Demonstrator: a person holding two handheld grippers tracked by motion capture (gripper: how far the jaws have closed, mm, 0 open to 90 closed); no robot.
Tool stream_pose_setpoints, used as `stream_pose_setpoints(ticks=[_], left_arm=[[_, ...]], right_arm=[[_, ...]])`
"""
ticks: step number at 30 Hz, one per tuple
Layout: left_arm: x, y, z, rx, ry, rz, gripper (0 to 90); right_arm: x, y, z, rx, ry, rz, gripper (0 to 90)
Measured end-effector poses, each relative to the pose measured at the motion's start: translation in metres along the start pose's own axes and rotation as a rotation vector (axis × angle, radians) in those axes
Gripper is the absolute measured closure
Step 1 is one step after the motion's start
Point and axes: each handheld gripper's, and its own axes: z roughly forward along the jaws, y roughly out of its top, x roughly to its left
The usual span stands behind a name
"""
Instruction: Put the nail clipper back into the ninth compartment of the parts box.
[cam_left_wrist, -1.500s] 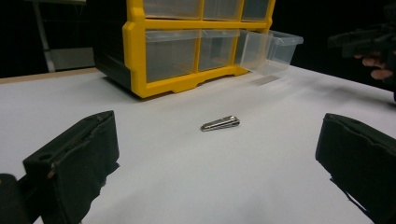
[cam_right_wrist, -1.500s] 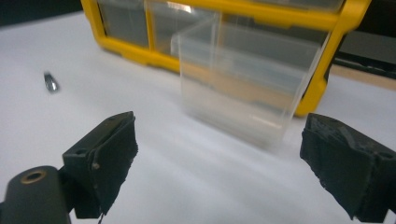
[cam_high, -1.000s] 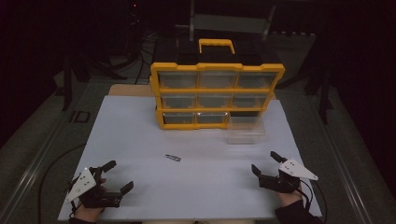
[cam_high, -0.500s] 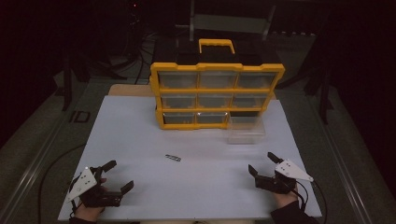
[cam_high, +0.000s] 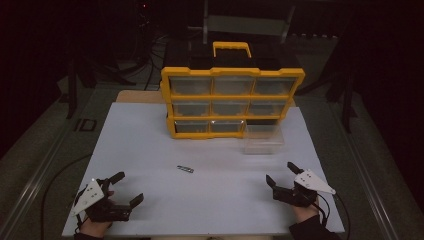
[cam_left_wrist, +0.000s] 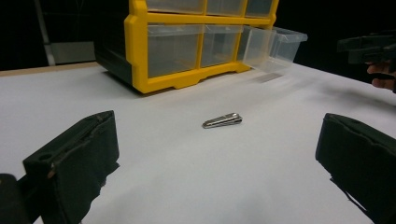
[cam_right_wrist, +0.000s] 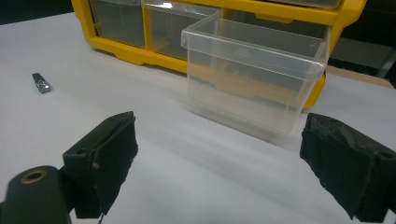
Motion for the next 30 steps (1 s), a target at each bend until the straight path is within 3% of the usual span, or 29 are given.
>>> stream_pose_setpoints(ticks=[8,12,16,23,27,30], left_arm=[[0.002,0.020,0.001,0.012,0.017,0.011,0.1],[0.006,0.039,0.001,-0.011,0.034,0.060,0.1],[0.008,0.060,0.006,-0.019,0.003,0.062,0.1],[0.000,0.090,0.024,0.019,-0.057,0.054,0.1],[-0.004,0.101,0.036,0.045,-0.085,0.103,0.2],[-0.004,0.104,0.048,0.057,-0.090,0.106,0.2]], right_arm=[[0.004,0.005,-0.004,-0.007,-0.015,0.019,10.8],[0.010,0.006,-0.005,-0.003,-0.017,0.011,10.8],[0.011,0.007,-0.004,-0.009,-0.015,0.005,10.8],[0.010,0.007,-0.004,-0.018,-0.012,0.008,10.8],[0.010,0.007,-0.004,-0.028,0.004,0.004,10.9],[0.012,0.007,-0.004,-0.024,-0.002,-0.006,10.9]])
